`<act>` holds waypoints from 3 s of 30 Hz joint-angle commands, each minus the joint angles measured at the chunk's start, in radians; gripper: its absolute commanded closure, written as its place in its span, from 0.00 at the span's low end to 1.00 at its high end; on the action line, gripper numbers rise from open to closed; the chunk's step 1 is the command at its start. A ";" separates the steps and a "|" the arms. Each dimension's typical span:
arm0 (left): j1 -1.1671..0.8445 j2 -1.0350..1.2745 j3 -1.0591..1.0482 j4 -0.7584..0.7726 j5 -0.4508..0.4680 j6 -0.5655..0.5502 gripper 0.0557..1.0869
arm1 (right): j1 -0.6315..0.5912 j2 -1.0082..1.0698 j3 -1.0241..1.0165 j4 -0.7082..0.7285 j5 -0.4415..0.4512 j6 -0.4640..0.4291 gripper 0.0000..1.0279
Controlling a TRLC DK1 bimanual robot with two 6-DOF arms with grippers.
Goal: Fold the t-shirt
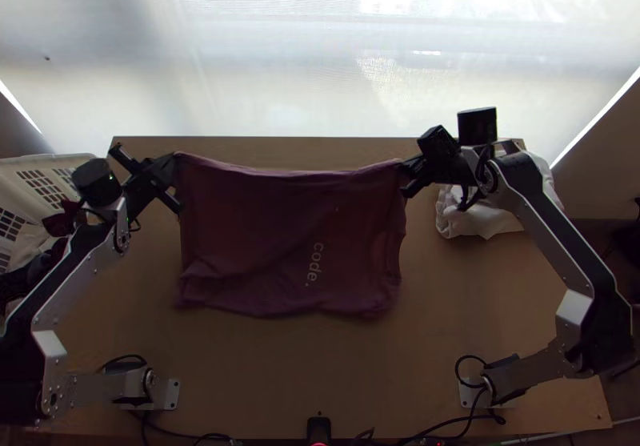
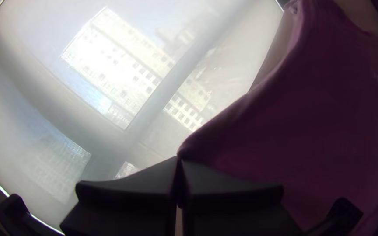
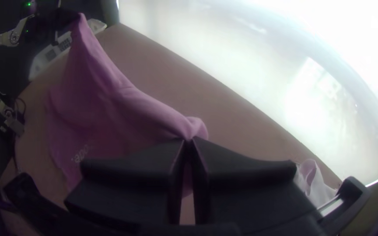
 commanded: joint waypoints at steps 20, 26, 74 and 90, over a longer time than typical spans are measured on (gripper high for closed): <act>-0.039 0.635 0.480 -0.037 -0.202 -0.091 0.96 | 0.072 0.522 0.365 0.098 0.188 -0.028 0.97; 0.027 0.631 0.428 -0.034 -0.202 -0.053 0.96 | 0.075 0.477 0.260 0.073 0.188 -0.019 0.97; 0.062 0.166 -0.079 -0.083 0.011 0.136 0.96 | 0.075 0.250 -0.180 0.063 0.188 -0.008 0.97; 0.033 0.052 -0.273 -0.189 0.028 0.258 0.58 | 0.139 0.258 -0.194 0.047 0.188 0.004 0.80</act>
